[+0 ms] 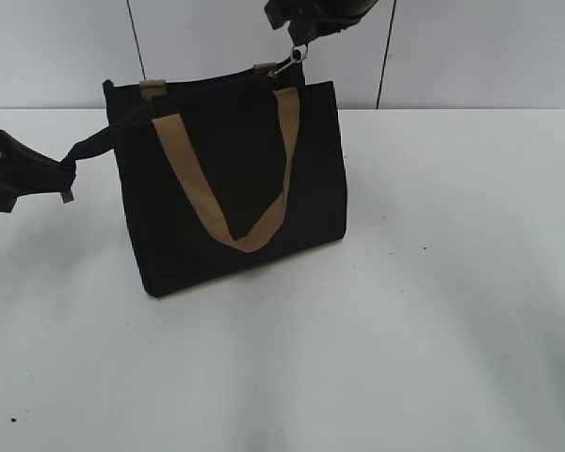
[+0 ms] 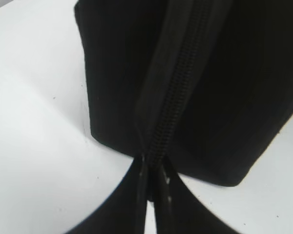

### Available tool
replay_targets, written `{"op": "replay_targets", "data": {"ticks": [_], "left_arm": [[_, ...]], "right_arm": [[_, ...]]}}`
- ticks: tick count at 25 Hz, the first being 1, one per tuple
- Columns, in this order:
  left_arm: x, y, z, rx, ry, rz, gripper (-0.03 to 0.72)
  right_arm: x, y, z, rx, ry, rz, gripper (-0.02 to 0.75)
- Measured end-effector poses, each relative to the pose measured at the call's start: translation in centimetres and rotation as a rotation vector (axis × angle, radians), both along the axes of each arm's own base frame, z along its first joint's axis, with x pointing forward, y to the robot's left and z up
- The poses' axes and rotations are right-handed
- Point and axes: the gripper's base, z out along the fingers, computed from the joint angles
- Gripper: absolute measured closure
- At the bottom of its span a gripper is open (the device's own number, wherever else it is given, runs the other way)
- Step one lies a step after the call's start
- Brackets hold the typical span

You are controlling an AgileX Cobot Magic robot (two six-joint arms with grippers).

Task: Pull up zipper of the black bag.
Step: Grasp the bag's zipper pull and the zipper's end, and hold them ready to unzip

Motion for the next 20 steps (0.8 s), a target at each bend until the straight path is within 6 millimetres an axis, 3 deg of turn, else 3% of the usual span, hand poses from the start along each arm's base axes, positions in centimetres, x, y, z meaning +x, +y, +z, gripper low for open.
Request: {"op": "replay_targets", "data": {"ticks": [8,10,11,13,15,18,20], "left_arm": [[0.1,-0.1,0.1,-0.022,-0.001,0.019,0.675],[0.1,-0.1,0.1,-0.024,-0.002,0.022,0.658],[0.1,-0.1,0.2,-0.029,-0.002,0.023,0.629],[0.1,-0.2,0.2,-0.047,0.001,0.021,0.519],[0.2,-0.3,0.4,-0.078,0.009,0.038,0.333],[0.3,-0.2,0.6,-0.127,0.042,0.103,0.120],[0.3,0.1,0.9,-0.127,0.063,0.173,0.085]], "right_arm": [[0.1,-0.6,-0.1,-0.022,0.020,-0.026,0.733],[-0.1,-0.7,0.3,-0.010,0.022,-0.003,0.630],[-0.3,-0.7,0.7,0.001,0.021,0.007,0.529],[-0.7,-0.7,1.7,0.035,0.011,0.018,0.311],[-1.2,-0.8,2.7,0.048,0.002,0.022,0.194],[-2.2,-1.3,3.7,0.022,0.024,0.037,0.168],[-2.8,-1.9,4.1,-0.039,0.044,0.048,0.169]]}}
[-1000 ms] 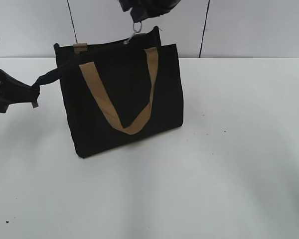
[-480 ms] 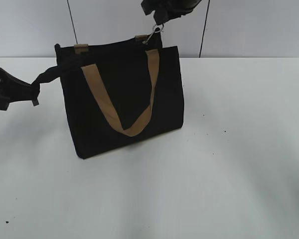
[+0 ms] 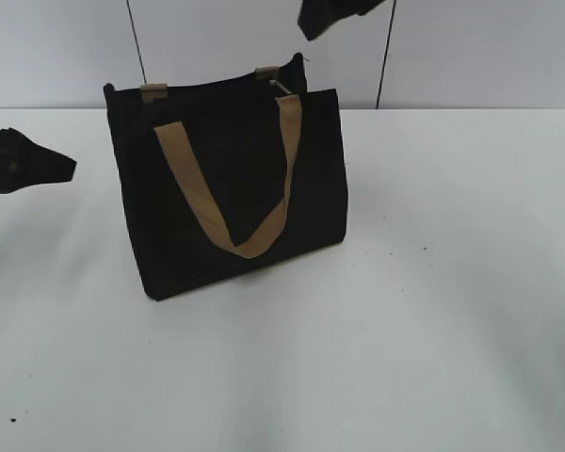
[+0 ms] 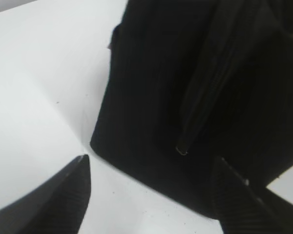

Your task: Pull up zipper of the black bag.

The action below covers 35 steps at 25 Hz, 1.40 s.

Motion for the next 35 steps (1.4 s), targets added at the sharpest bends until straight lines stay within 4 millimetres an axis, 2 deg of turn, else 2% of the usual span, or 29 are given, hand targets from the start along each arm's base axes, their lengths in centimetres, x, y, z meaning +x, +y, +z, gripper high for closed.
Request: {"op": "replay_targets", "data": {"ticks": [6,10,14,18,20,22,25,26,31,35], "left_arm": [[-0.9,1.8,1.9,0.099,0.057,0.254,0.109],[-1.8,2.8,3.1,0.144,0.189,0.389,0.161],[-2.2,4.6,4.4,0.299,0.349,0.535,0.197],[-3.1,5.4,6.9,0.328,0.297,0.636,0.203],[-4.7,5.1,8.3,0.293,0.214,0.659,0.203],[-7.1,4.7,8.8,0.241,0.145,0.678,0.203],[-11.2,4.0,9.3,0.190,0.089,0.690,0.203],[-12.3,3.9,9.2,0.185,0.090,0.689,0.204],[-18.2,3.0,10.1,0.157,0.070,0.676,0.204],[-21.7,2.4,9.9,0.134,0.062,0.663,0.204]], "right_arm": [[-1.4,-3.0,0.2,-0.302,0.090,-0.068,0.169],[-1.8,-5.1,1.4,-0.456,0.051,-0.193,0.169],[-2.5,-7.7,4.0,-0.422,0.001,-0.343,0.169],[-3.6,-11.8,6.8,-0.279,0.004,-0.469,0.169],[-4.5,-13.3,8.1,-0.206,0.006,-0.490,0.169],[-6.2,-14.6,9.1,-0.173,0.000,-0.492,0.169],[-9.6,-15.7,8.3,-0.175,0.028,-0.482,0.169],[-11.0,-15.9,7.5,-0.170,0.030,-0.479,0.169],[-18.2,-16.2,1.9,-0.086,0.017,-0.427,0.169],[-23.5,-16.7,-1.6,-0.043,0.022,-0.415,0.169]]}}
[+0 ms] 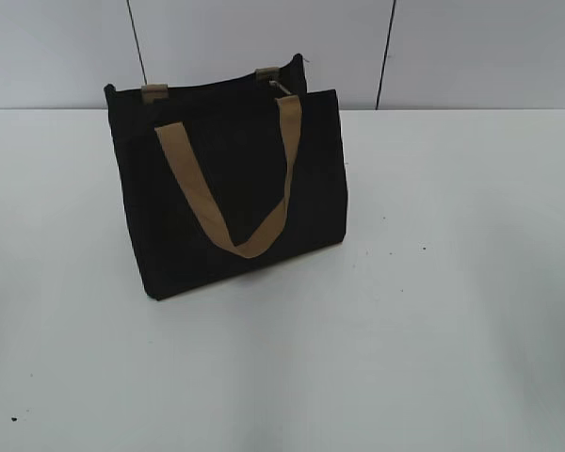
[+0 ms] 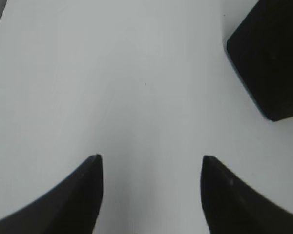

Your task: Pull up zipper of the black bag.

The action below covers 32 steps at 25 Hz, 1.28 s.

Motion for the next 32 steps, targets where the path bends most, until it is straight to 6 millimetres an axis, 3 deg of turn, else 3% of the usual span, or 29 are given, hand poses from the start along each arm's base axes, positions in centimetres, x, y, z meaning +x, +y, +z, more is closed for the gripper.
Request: {"op": "replay_targets", "data": {"ticks": [9,14,24,32], "left_arm": [[-5.2,-0.8,-2.6,-0.010,0.021,-0.032,0.204],[-7.5,-1.1,-2.4,0.005,-0.101,-0.037,0.204],[-11.0,-1.5,-2.3,0.049,-0.313,-0.052,0.206],[-11.0,-1.5,-2.4,0.049,-0.315,-0.052,0.208]], "right_arm": [[-8.9,-1.1,-3.7,0.031,-0.010,0.011,0.172],[-12.6,-1.7,-4.7,0.040,-0.079,0.018,0.172],[-16.9,-2.3,-5.0,0.084,-0.342,0.025,0.172],[-17.1,-2.2,-5.0,0.104,-0.348,0.029,0.172]]}}
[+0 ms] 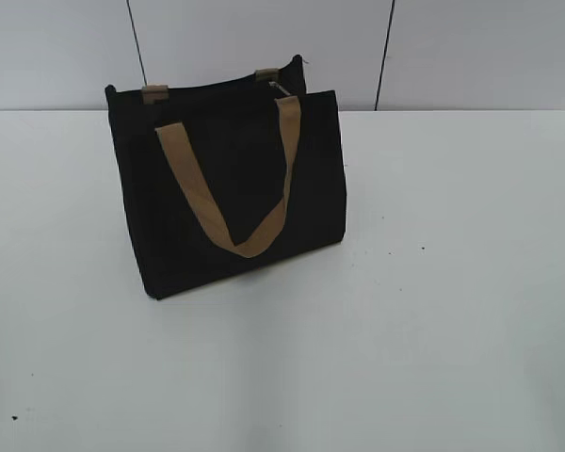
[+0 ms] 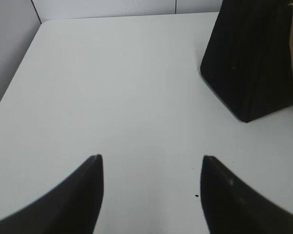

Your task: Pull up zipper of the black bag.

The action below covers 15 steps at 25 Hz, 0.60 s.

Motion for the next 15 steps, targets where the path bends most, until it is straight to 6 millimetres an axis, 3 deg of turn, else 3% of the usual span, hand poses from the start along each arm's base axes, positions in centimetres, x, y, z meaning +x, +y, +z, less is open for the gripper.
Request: {"op": "replay_targets", "data": {"ticks": [9,15], "left_arm": [[-0.18,0.17,0.00,0.003,-0.003,-0.121,0.223],[-0.20,0.19,0.00,0.003,-0.003,-0.137,0.239]], "right_arm": [[0.13,0.16,0.00,0.005,0.000,-0.160,0.172],[0.13,0.16,0.00,0.005,0.000,-0.167,0.172]]}}
